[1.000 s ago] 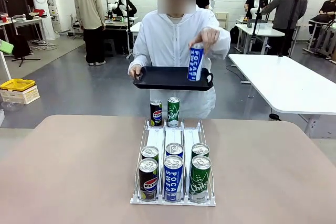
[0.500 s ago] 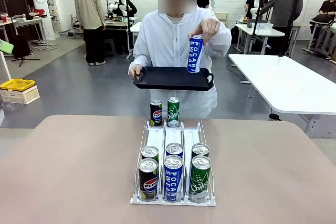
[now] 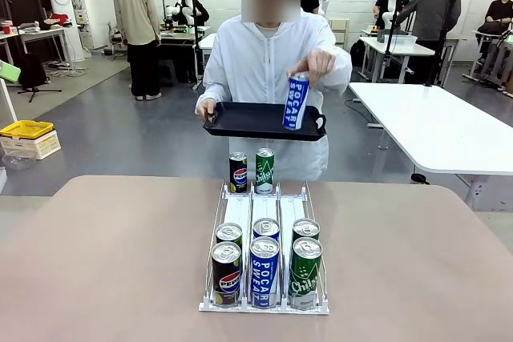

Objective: Retrieve and hand over the desired beverage to the person.
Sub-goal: Pick up a can of the same type that the person held from the Automatic Can Dispenser.

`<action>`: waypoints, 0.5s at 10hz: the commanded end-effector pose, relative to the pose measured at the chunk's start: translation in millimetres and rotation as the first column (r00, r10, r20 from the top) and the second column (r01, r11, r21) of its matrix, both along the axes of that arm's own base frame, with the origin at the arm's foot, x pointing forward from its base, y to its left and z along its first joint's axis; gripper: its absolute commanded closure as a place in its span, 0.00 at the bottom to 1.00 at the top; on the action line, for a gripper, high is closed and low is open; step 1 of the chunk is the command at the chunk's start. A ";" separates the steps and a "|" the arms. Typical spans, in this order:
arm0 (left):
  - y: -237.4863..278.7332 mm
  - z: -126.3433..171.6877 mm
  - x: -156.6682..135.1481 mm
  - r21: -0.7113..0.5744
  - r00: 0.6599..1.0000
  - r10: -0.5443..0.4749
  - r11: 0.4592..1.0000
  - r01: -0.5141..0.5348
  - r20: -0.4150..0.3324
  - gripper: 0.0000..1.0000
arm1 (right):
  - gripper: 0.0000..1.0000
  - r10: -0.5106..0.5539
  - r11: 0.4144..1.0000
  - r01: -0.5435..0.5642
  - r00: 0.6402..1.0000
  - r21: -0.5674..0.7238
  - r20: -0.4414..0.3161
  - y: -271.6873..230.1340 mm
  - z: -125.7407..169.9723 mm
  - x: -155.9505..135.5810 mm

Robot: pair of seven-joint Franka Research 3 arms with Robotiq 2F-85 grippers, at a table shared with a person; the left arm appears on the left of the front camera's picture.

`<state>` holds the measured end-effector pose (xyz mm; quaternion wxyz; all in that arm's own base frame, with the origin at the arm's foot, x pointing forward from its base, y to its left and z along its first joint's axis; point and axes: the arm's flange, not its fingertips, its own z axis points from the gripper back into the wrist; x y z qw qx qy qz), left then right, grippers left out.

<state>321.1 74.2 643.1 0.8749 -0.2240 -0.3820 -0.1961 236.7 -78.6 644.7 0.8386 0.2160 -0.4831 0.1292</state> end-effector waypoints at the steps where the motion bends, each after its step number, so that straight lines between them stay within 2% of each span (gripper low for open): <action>1: 1.4 -0.6 0.7 -0.001 1.000 -0.017 1.000 0.017 0.006 0.00 | 0.00 0.025 1.000 -0.025 1.000 0.010 0.002 3.5 -0.5 2.6; 5: 1.4 -0.6 0.7 -0.001 1.000 -0.017 1.000 0.017 0.006 0.00 | 0.00 0.025 1.000 -0.025 1.000 0.010 0.002 3.5 -0.5 2.6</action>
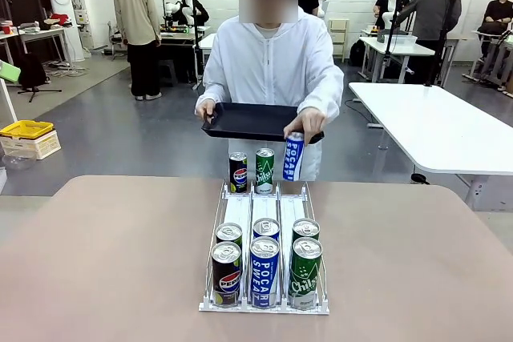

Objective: Retrieve and hand over the desired beverage to the person.
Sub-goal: Pick up a can of the same type that the person held from the Automatic Can Dispenser.

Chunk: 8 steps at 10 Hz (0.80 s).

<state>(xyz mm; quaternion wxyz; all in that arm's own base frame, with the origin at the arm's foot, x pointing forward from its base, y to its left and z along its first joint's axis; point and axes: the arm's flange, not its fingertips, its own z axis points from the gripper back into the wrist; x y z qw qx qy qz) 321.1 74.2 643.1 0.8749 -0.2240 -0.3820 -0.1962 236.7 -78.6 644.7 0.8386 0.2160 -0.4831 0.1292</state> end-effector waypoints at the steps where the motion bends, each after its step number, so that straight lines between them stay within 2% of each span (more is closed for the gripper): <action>1: 1.4 -0.6 0.7 -0.001 1.000 -0.017 1.000 0.017 0.006 0.00 | 0.00 0.025 1.000 -0.025 1.000 0.010 0.002 3.5 -0.5 2.6; 8: 1.4 -0.6 0.7 -0.001 1.000 -0.017 1.000 0.017 0.006 0.00 | 0.00 0.025 1.000 -0.025 1.000 0.010 0.002 3.5 -0.5 2.6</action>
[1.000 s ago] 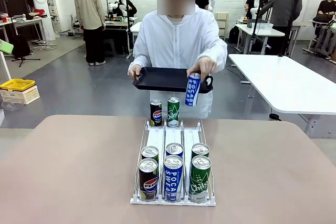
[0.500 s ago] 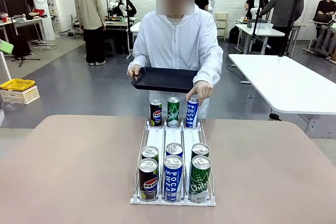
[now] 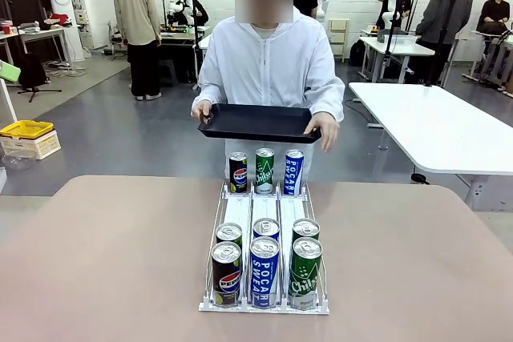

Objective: Retrieve and hand over the desired beverage to the person.
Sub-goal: Pick up a can of the same type that the person held from the Automatic Can Dispenser.

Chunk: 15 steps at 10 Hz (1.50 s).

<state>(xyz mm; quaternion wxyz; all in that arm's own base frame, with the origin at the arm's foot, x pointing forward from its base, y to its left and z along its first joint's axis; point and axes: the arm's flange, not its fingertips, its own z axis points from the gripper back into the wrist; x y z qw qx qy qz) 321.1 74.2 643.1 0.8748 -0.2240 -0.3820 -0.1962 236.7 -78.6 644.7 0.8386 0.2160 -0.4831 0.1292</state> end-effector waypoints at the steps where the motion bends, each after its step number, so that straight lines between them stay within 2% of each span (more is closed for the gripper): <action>1: 1.4 -0.6 0.7 -0.001 1.000 -0.017 1.000 0.017 0.006 0.00 | 0.00 0.025 1.000 -0.025 1.000 0.010 0.002 3.5 -0.5 2.6; 2: 0.0 0.0 0.0 0.000 1.000 0.000 1.000 0.000 0.000 0.00 | 0.00 0.025 1.000 -0.025 1.000 0.010 0.002 3.5 -0.5 2.6; 3: -59.4 5.7 15.3 0.149 0.992 -0.099 0.983 0.110 -0.084 0.00 | 0.00 0.025 1.000 -0.025 1.000 0.010 0.002 3.5 -0.5 2.6; 4: -121.6 6.1 25.8 0.295 0.969 -0.188 0.928 0.230 -0.161 0.00 | 0.00 0.025 1.000 -0.025 1.000 0.010 0.002 3.5 -0.5 2.6; 5: -184.5 -0.8 32.5 0.405 0.937 -0.217 0.858 0.316 -0.273 0.00 | 0.00 0.025 1.000 -0.025 1.000 0.010 0.002 3.5 -0.5 2.6; 6: -239.9 -15.5 31.2 0.479 0.903 -0.176 0.799 0.364 -0.392 0.00 | 0.00 0.025 1.000 -0.025 1.000 0.010 0.002 3.5 -0.5 2.6; 7: -295.3 -33.1 21.5 0.521 0.881 -0.106 0.771 0.365 -0.461 0.00 | 0.00 0.025 1.000 -0.025 1.000 0.010 0.002 3.5 -0.5 2.6; 8: -337.7 -48.3 11.8 0.564 0.873 0.049 0.780 0.270 -0.486 0.00 | 0.00 0.025 1.000 -0.025 1.000 0.010 0.002 3.5 -0.5 2.6; 9: -370.8 -61.1 0.8 0.621 0.862 0.222 0.773 0.130 -0.456 0.00 | 0.00 0.025 1.000 -0.025 1.000 0.010 0.002 3.5 -0.5 2.6; 10: -398.2 -71.0 -7.8 0.658 0.847 0.337 0.753 0.019 -0.411 0.00 | 0.00 0.025 1.000 -0.025 1.000 0.010 0.002 3.5 -0.5 2.6; 11: -418.8 -78.7 -15.6 0.631 0.839 0.354 0.776 -0.016 -0.414 0.00 | 0.00 0.025 1.000 -0.025 1.000 0.010 0.002 3.5 -0.5 2.6; 12: -438.9 -85.6 -13.9 0.589 0.807 0.395 0.805 -0.073 -0.439 0.00 | 0.00 0.025 1.000 -0.025 1.000 0.010 0.002 3.5 -0.5 2.6; 15: -454.6 -91.1 0.3 0.410 0.802 0.356 0.899 -0.154 -0.480 0.00 | 0.00 0.025 1.000 -0.025 1.000 0.010 0.002 3.5 -0.5 2.6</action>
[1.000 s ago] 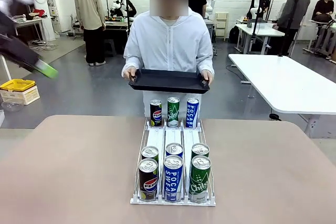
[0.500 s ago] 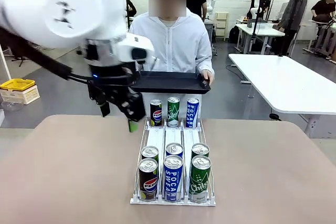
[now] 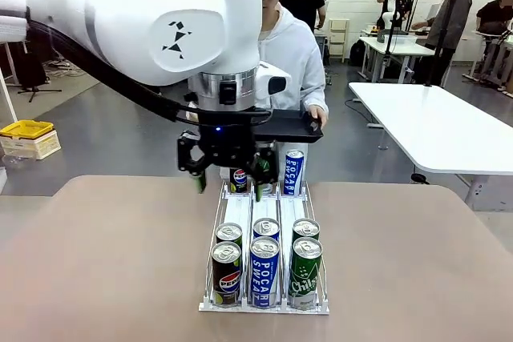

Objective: Retrieve and hand over the desired beverage to the person.
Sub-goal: Pick up a can of the same type that the person held from the Automatic Can Dispenser.

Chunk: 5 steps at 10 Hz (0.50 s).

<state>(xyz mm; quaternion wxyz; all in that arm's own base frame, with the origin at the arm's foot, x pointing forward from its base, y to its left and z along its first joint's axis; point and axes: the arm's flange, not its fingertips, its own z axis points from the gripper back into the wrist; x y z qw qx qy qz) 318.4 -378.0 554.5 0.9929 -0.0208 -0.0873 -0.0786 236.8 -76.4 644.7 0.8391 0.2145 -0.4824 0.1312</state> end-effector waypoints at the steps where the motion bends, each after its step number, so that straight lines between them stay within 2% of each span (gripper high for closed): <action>1: -2.5 -4.0 7.9 -0.105 1.000 0.024 0.994 -0.021 0.019 0.00 | 0.00 0.023 1.000 -0.023 1.000 0.015 0.002 1.3 -0.5 2.5; 3: -1.7 -14.5 14.0 -0.086 1.000 -0.021 0.996 0.020 -0.013 0.00 | 0.00 0.023 1.000 -0.023 1.000 0.015 0.002 1.3 -0.5 2.5; 4: -5.0 -2.0 13.8 -0.080 1.000 0.017 0.997 -0.016 0.012 0.00 | 0.00 0.023 1.000 -0.023 1.000 0.015 0.002 1.3 -0.5 2.5; 5: -5.0 -2.0 13.8 -0.080 1.000 0.017 0.997 -0.016 0.012 0.00 | 0.00 0.023 1.000 -0.023 1.000 0.015 0.002 1.3 -0.5 2.5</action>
